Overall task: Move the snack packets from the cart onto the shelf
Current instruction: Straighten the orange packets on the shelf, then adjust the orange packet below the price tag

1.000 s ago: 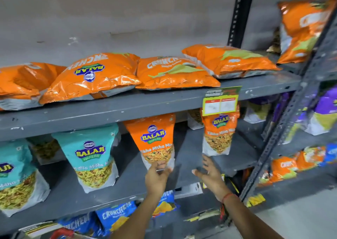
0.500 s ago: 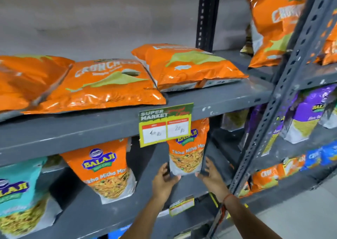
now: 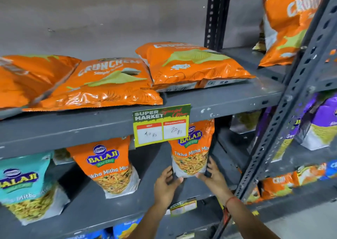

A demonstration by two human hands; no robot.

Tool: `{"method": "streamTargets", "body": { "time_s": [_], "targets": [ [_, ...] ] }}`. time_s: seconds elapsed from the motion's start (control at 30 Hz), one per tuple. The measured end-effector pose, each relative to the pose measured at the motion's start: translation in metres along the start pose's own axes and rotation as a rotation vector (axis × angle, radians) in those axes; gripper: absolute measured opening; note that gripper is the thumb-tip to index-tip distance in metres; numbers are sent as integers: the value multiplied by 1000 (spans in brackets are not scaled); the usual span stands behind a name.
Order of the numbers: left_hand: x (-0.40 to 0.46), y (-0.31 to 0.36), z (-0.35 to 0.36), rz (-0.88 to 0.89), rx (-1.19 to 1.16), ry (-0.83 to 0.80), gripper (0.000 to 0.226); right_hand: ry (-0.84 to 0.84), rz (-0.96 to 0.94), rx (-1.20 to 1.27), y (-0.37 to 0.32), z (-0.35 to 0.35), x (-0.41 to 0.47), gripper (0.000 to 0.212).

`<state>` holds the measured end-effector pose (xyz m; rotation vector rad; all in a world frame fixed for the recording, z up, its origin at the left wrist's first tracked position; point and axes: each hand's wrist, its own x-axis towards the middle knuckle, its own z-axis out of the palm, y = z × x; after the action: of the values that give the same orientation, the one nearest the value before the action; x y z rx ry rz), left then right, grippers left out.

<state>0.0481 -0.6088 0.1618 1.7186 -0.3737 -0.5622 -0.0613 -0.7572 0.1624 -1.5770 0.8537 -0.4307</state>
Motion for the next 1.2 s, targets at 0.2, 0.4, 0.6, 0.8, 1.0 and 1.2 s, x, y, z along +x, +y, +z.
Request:
{"method": "streamTargets", "body": {
  "time_s": [0.2, 0.4, 0.6, 0.8, 1.0, 1.2],
  "targets": [
    [-58, 3, -62, 11, -87, 110, 61, 208, -50, 87, -4, 38, -58, 91],
    [-157, 4, -189, 74, -137, 265, 54, 190, -140, 117, -42, 132, -149, 73],
    [-246, 11, -339, 109, -122, 525, 50, -45, -246, 63, -81, 262, -239, 55],
    [-275, -7, -462, 70, -102, 735, 50, -374, -287, 44, -92, 374, -293, 56],
    [-241, -33, -530, -4, -142, 819, 50, -603, -369, -150, -95, 470, -263, 45],
    [-169, -64, -586, -120, -120, 768, 55, -698, -282, -243, -104, 565, -206, 61]
  ]
}}
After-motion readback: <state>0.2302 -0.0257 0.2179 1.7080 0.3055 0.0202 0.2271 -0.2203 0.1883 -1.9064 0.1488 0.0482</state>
